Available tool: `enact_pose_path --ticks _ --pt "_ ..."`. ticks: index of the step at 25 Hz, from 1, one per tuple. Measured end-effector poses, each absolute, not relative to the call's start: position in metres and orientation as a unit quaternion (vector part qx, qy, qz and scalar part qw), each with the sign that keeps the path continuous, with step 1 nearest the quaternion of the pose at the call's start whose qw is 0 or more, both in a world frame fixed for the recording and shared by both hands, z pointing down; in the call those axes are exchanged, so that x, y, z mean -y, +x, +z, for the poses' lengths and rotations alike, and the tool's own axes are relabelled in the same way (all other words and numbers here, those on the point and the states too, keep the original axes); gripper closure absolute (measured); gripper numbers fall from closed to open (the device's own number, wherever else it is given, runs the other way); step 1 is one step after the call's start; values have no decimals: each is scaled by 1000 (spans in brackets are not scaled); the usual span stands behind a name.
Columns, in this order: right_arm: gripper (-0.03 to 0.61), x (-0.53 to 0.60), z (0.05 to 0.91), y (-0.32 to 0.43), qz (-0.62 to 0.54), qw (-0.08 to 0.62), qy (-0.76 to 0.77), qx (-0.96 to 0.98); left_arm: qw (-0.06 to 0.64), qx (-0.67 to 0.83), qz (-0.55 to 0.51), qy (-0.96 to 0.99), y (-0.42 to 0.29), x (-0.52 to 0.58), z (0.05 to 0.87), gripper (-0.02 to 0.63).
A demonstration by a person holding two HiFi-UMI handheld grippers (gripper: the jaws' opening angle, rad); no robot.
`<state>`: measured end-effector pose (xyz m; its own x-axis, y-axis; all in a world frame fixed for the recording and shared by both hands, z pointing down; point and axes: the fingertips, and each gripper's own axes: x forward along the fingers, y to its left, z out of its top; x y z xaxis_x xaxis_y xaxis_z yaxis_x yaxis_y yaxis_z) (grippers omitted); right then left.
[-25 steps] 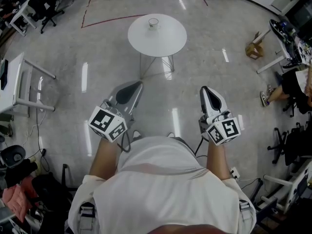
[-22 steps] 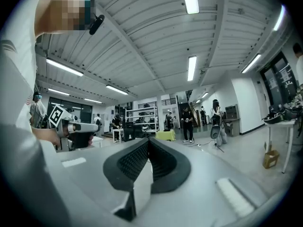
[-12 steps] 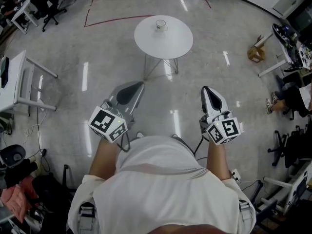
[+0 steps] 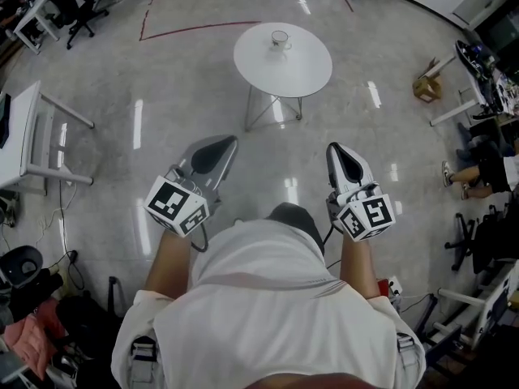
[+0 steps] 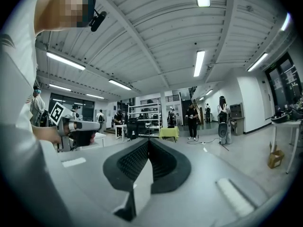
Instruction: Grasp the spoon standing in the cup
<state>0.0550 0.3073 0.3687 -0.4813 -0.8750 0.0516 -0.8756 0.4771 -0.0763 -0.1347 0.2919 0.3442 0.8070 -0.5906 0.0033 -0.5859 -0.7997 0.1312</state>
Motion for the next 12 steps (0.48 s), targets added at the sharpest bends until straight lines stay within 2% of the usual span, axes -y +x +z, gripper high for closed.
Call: enact_pose_path --ticks 12 --pt "574 -178 379 81 57 13 497 866 75 319 -17 945 -109 -171 354 612"
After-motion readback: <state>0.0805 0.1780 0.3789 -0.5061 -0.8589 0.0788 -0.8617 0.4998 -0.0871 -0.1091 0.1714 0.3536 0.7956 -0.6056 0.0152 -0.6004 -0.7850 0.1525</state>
